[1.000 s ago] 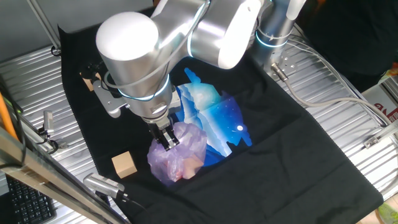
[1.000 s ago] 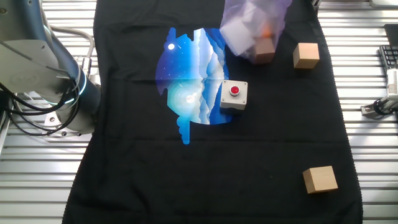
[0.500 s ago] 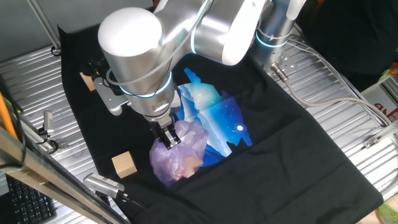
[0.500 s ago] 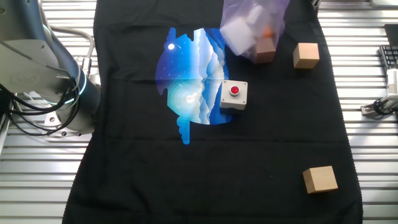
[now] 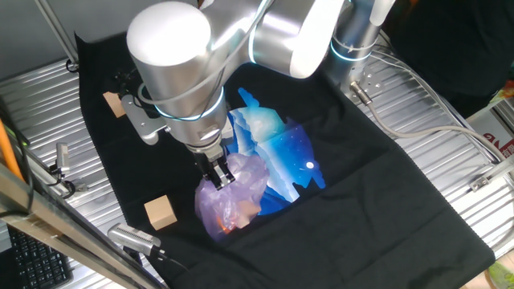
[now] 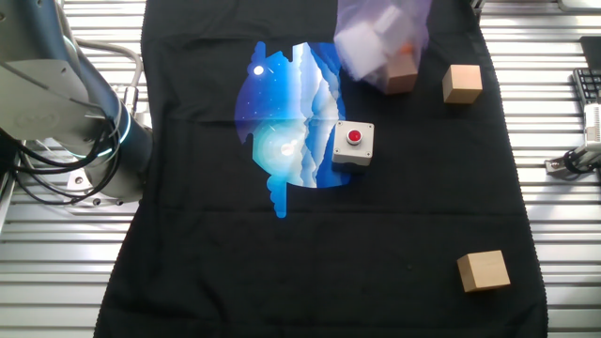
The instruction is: Pick up a bag of things
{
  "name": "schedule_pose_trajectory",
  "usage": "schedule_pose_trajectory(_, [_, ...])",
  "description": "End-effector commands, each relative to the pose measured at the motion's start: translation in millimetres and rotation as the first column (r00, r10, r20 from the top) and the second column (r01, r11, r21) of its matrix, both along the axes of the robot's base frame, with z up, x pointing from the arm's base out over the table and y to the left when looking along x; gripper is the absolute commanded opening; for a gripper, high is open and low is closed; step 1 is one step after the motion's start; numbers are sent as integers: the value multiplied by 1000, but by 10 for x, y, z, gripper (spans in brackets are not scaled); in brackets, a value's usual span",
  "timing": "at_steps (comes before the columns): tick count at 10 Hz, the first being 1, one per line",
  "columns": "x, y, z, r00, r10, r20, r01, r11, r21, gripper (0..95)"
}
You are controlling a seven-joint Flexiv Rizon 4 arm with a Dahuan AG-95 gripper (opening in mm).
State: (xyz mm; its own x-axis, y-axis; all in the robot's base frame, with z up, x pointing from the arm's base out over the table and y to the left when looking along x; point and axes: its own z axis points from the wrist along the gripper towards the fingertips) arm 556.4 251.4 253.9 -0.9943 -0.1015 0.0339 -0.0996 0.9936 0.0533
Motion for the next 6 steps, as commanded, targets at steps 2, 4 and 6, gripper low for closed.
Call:
schedule_pose_trajectory(2, [29,23,62,1000,-2,-9,2,1000,-2,0])
schedule_pose_trajectory(4, [27,27,75,1000,-3,-8,3,1000,-4,0])
schedule_pose_trajectory(6, [28,27,104,1000,-1,-7,1,1000,-7,0])
